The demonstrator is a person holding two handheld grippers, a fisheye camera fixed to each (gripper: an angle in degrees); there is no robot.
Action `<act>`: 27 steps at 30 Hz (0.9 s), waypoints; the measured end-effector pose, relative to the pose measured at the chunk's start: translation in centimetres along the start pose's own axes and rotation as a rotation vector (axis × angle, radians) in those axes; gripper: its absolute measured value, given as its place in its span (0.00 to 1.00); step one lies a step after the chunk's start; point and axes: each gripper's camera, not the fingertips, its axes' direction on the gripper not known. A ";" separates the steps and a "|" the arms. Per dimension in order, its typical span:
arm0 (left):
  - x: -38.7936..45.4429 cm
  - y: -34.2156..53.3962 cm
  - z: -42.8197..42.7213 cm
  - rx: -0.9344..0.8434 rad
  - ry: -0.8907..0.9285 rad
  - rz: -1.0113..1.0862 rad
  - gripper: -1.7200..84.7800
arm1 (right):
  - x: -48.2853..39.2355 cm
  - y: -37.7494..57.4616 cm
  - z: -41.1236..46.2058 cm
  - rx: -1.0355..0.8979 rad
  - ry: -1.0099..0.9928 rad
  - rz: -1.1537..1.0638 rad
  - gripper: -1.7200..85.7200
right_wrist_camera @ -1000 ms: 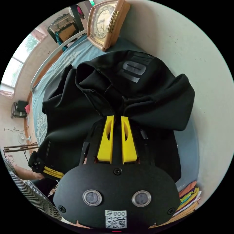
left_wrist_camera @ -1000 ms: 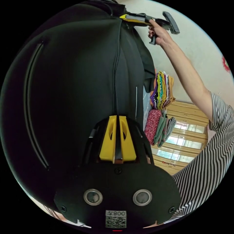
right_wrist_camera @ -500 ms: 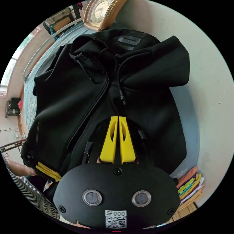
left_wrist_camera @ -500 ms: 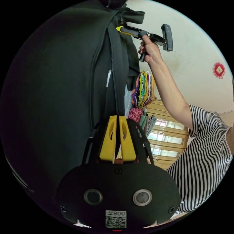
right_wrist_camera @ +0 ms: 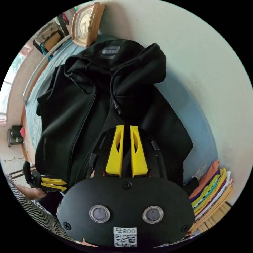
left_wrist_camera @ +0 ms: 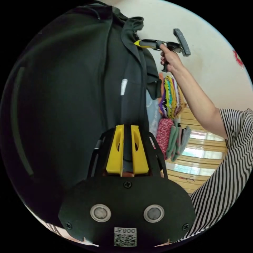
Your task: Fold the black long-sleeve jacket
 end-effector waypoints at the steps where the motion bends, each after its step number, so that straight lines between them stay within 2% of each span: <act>1: -0.1 0.2 -0.1 -0.005 -0.027 -0.009 0.09 | -0.3 0.1 -0.7 0.056 -0.055 -0.005 0.09; 3: -0.5 0.9 0.9 -0.069 -0.096 -0.030 0.10 | -1.3 -0.4 -1.2 0.108 -0.105 -0.045 0.09; 5: -0.6 1.4 1.1 -0.044 -0.135 -0.037 0.08 | -2.7 -2.4 -0.6 0.113 -0.114 -0.093 0.10; 9: -0.6 2.0 1.2 -0.041 -0.107 -0.038 0.05 | -4.4 -5.6 0.7 0.101 -0.115 -0.164 0.12; 14: -0.1 2.5 1.4 -0.040 -0.133 -0.002 0.04 | -4.9 -8.3 4.3 0.003 -0.004 -0.208 0.10; 20: -1.2 2.8 1.6 -0.057 -0.040 0.001 0.03 | -4.1 -7.6 3.5 0.009 0.030 -0.247 0.04; 25: -0.9 2.5 2.5 -0.079 -0.089 0.059 0.03 | -1.9 -7.6 5.5 -0.036 -0.033 -0.182 0.04; 27: -2.8 3.2 2.6 -0.068 -0.009 0.013 0.04 | -1.7 -7.7 6.3 -0.051 -0.033 -0.155 0.05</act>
